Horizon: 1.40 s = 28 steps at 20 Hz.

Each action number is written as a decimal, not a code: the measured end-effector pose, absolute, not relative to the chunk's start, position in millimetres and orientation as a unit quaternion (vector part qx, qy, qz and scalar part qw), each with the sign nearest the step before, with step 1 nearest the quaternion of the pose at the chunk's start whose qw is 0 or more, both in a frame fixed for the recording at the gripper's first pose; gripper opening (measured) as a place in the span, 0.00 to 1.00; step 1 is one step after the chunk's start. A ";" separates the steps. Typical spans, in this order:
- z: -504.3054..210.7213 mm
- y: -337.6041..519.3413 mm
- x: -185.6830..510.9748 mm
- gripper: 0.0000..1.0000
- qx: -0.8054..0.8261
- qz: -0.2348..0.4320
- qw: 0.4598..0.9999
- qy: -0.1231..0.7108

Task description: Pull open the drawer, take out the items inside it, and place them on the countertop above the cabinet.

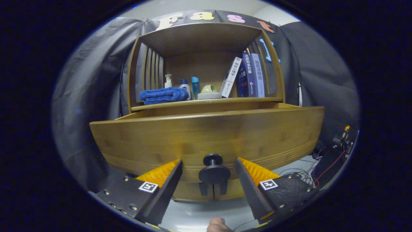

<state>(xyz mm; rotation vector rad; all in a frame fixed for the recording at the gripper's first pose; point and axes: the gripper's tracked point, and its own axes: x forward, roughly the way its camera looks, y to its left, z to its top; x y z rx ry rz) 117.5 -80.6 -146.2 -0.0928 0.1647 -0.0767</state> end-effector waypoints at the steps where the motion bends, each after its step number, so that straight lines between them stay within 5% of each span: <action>1: -145.4 -80.7 123.5 0.99 -0.047 -0.039 0.995 0.080; 28: -146.6 -75.3 225.4 0.99 -0.031 -0.044 0.998 0.025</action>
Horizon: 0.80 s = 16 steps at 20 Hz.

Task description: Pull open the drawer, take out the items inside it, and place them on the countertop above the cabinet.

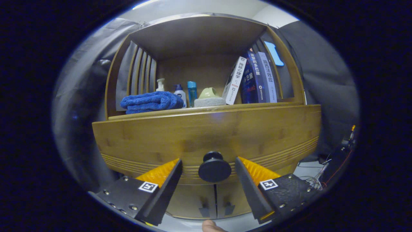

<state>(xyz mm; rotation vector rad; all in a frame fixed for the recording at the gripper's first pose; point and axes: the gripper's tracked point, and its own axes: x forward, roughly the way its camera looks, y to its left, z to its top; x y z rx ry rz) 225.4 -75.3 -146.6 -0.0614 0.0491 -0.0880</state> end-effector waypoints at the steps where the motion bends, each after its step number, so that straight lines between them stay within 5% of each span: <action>1: -147.1 -75.4 227.3 0.99 -0.027 -0.045 0.998 0.023; 16: -153.1 -75.5 264.8 0.99 -0.033 -0.041 0.998 0.019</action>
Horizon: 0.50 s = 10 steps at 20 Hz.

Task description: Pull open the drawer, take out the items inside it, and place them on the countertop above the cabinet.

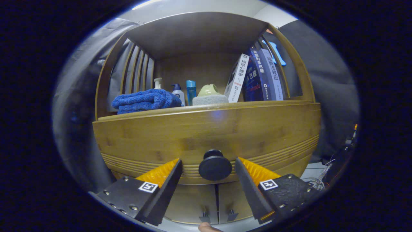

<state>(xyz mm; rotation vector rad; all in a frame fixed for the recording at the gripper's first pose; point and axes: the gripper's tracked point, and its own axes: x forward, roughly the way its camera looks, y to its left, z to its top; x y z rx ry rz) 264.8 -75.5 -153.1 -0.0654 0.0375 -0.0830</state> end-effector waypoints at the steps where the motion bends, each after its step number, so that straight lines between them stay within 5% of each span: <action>1: -149.8 -74.7 264.0 0.99 -0.030 -0.041 0.999 0.011; 10: -156.9 -74.3 269.0 0.99 -0.019 -0.039 0.999 0.026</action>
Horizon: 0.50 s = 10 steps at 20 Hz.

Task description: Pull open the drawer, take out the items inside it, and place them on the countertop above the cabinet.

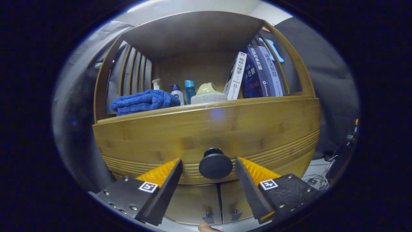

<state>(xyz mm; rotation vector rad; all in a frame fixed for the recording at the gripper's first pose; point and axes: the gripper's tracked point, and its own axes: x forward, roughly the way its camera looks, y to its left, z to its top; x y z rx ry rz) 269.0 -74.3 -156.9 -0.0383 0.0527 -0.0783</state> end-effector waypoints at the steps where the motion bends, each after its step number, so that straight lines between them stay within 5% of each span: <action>1: -158.9 -74.4 269.7 0.99 -0.022 -0.038 0.999 0.032; 10: -195.8 -114.6 231.1 0.99 -0.036 -0.069 0.991 0.110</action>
